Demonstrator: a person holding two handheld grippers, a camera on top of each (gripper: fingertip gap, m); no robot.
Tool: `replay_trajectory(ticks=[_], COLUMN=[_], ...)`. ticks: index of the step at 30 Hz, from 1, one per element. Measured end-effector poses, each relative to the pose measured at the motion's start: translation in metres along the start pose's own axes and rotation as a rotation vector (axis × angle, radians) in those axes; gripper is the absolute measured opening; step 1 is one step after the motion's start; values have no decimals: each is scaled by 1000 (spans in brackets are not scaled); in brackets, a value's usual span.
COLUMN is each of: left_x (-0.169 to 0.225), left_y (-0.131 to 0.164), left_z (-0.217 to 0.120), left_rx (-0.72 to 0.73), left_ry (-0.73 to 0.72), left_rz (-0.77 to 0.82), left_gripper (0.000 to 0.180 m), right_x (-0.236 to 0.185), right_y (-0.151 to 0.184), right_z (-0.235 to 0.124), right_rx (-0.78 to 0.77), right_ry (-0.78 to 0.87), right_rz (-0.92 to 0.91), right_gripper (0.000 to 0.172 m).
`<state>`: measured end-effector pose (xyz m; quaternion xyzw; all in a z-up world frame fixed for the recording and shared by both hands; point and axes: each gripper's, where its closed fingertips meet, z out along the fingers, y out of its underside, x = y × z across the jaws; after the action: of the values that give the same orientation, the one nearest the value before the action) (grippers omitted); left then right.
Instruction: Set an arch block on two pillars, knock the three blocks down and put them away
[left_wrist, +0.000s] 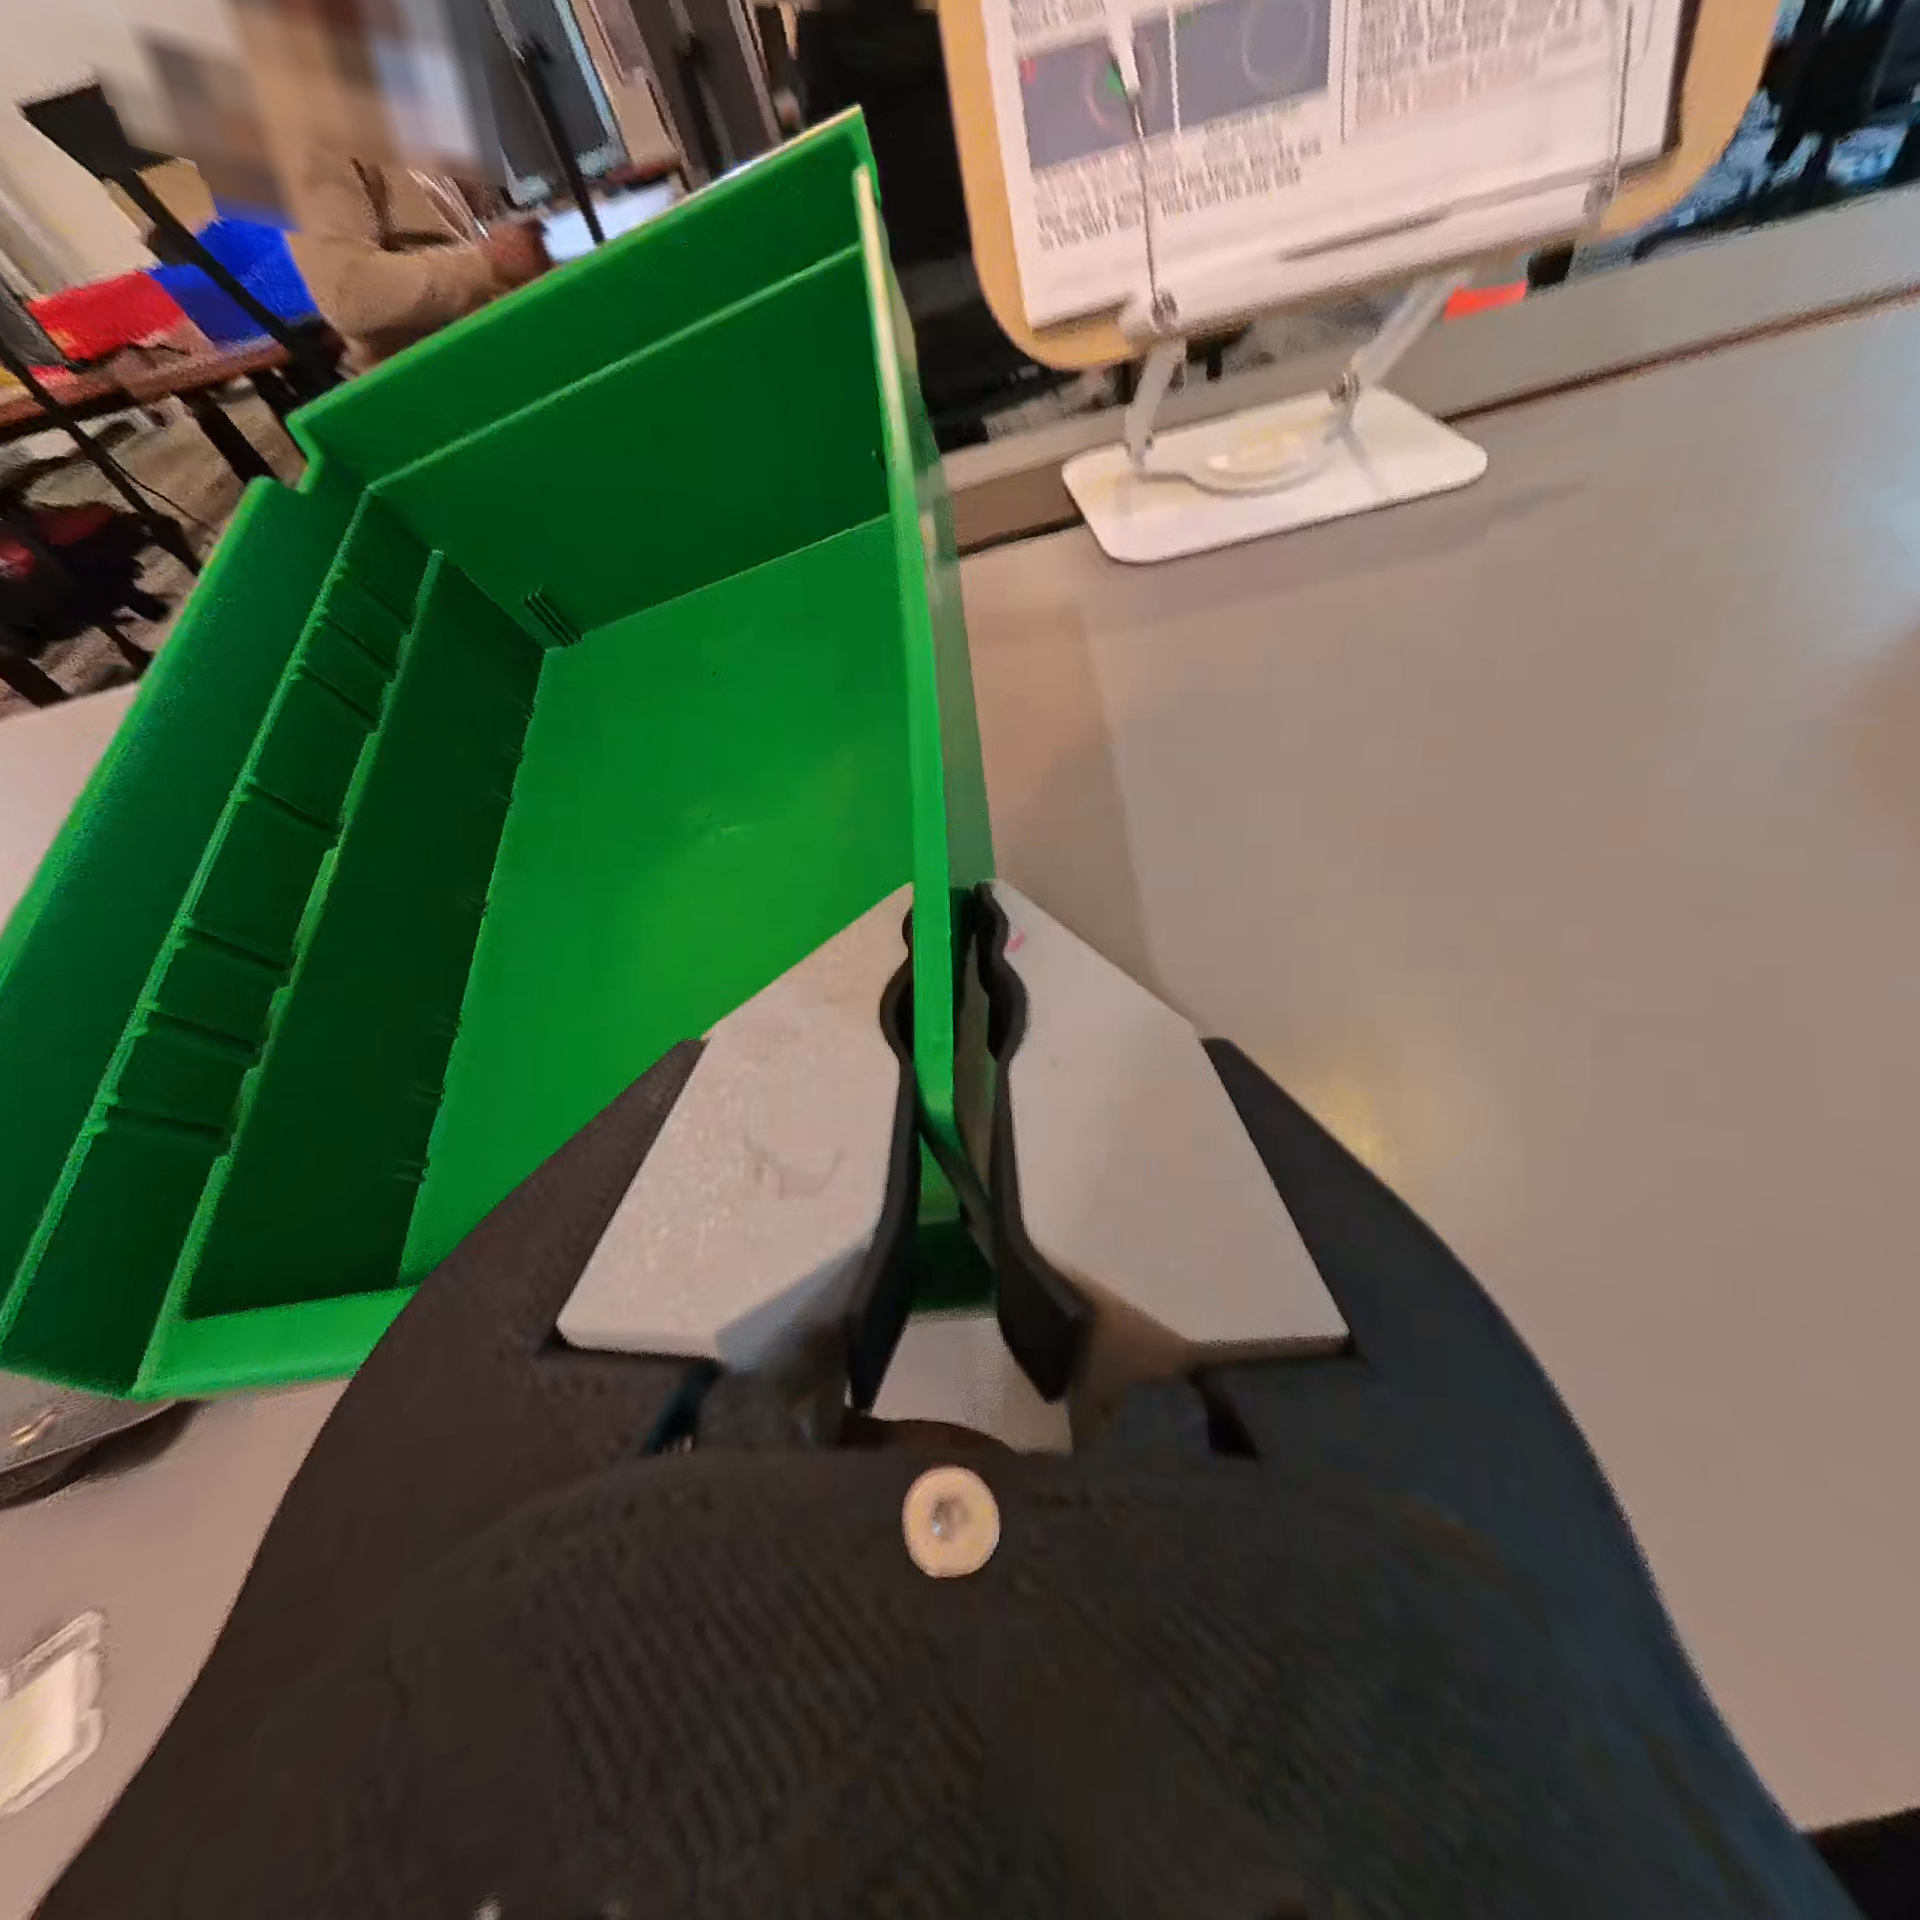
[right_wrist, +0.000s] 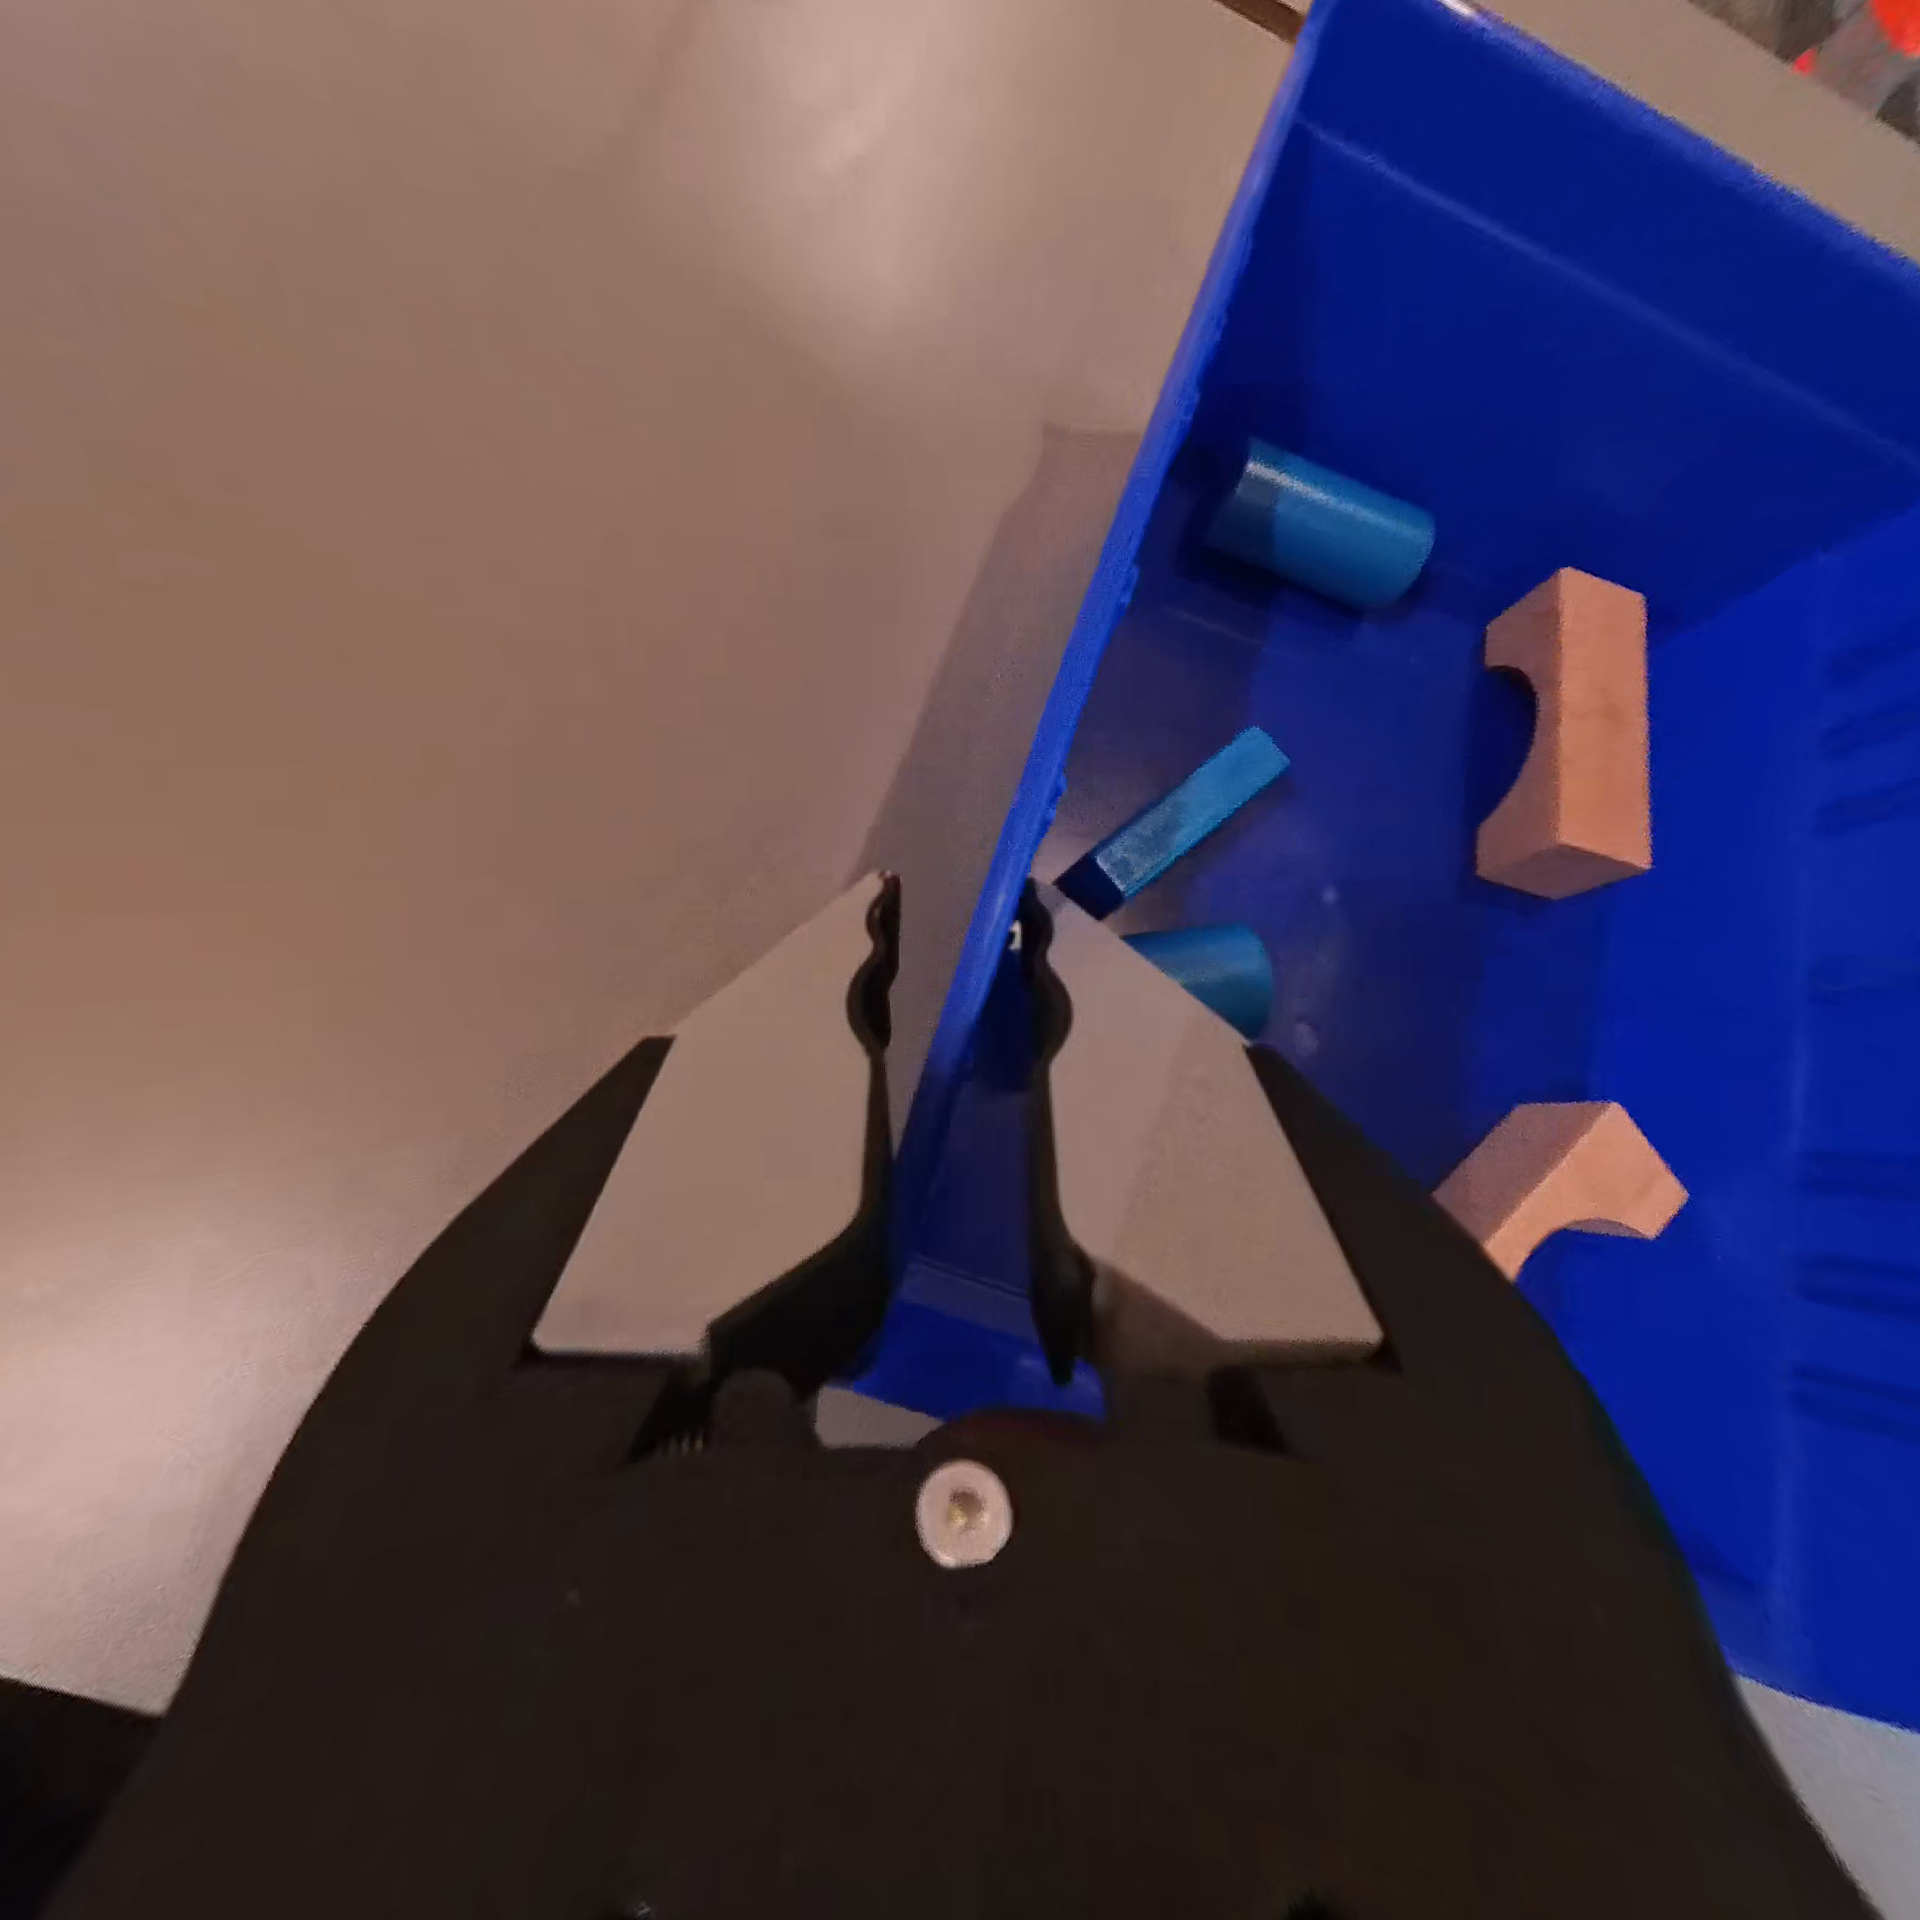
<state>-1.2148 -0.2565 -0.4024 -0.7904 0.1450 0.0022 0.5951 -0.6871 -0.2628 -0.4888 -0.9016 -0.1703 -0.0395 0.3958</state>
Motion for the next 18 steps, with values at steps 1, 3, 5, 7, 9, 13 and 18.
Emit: replay_trajectory(ticks=[1, 3, 5, 7, 9, 13, 18], left_x=[-5, -11, -15, -17, -19, -22, -36], left_y=[-7, -19, -27, -32, -36, -41, -50], left_z=[-8, -22, -32, -39, -43, -51, -65], left_rx=[22, 63, 87, 100, 115, 139, 190], left_ry=[-7, -19, -32, -46, -56, -53, -79], left_rz=[-13, -25, -25, -24, -21, -23, -46], left_gripper=[4, 4, 4, 4, 4, 4, 4], right_x=[-10, -42, -79, -117, -161, -258, -391], right_y=[-6, -20, -35, -52, -72, -112, -165], right_z=[1, 5, 9, 13, 19, 30, 32], right_rx=[13, 48, 70, 97, 106, 100, 133], right_ry=[-4, -62, -117, -159, -205, -299, -485], right_rz=[1, 20, 35, 50, 42, -32, -76], right_gripper=[21, 28, 34, 36, 40, 48, 58])
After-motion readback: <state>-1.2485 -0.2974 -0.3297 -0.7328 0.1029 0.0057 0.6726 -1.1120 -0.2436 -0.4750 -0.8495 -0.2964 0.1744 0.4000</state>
